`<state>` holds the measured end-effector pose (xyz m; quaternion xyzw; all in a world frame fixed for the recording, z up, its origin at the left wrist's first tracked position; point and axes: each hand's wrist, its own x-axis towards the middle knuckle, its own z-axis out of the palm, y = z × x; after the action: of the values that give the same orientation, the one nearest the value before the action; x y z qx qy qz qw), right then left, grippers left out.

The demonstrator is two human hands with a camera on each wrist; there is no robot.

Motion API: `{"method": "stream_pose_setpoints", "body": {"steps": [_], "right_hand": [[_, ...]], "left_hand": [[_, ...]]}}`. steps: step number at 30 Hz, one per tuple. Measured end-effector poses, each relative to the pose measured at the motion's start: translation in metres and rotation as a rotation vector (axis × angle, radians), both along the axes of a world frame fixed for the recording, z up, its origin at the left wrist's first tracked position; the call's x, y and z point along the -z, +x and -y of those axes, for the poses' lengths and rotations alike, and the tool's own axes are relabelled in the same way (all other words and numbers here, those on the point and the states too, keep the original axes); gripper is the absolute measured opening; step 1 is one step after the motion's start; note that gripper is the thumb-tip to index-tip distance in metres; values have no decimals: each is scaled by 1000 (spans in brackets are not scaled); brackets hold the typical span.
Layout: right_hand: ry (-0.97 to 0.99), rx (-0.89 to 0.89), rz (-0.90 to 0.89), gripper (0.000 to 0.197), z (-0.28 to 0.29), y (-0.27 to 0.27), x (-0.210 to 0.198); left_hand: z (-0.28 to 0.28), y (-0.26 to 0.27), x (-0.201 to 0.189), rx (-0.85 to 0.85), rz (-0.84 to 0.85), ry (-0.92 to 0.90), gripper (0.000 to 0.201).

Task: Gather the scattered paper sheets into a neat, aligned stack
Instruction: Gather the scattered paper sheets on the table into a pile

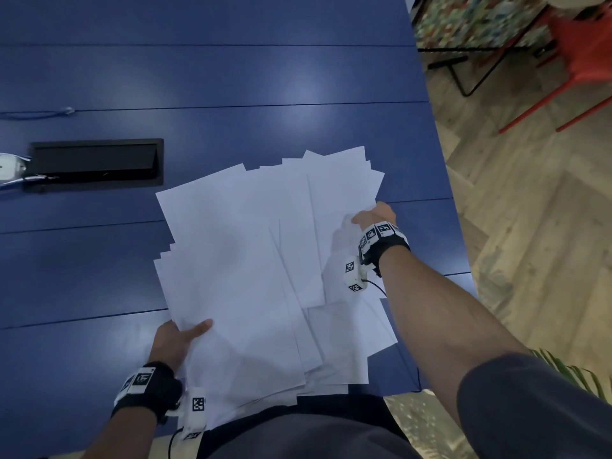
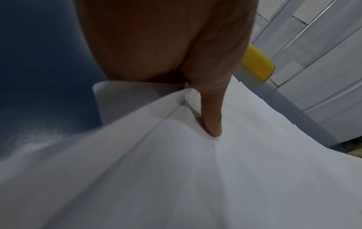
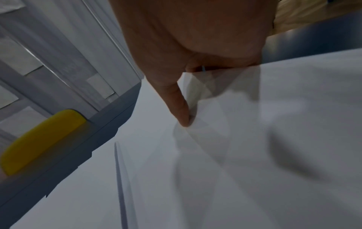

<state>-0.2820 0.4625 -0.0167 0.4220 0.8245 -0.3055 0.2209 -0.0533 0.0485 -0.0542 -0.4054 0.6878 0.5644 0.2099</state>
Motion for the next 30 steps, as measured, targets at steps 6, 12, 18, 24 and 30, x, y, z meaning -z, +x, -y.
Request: {"method": "stream_pose_setpoints", "body": {"steps": [6, 12, 18, 24, 30], "right_hand": [[-69, 1, -59, 62, -2, 3, -13], [-29, -33, -97, 21, -24, -1, -22], [102, -124, -296, 29, -51, 4, -54], [27, -242, -563, 30, -62, 25, -134], [-344, -252, -586, 27, -27, 57, -194]], "left_hand": [[-1, 0, -2, -7, 11, 5, 32], [-2, -2, -3, 17, 2, 3, 33], [-4, -3, -9, 23, 15, 5, 23], [-1, -2, -7, 45, 14, 15, 30], [-3, 0, -13, 27, 1, 64, 26]]}}
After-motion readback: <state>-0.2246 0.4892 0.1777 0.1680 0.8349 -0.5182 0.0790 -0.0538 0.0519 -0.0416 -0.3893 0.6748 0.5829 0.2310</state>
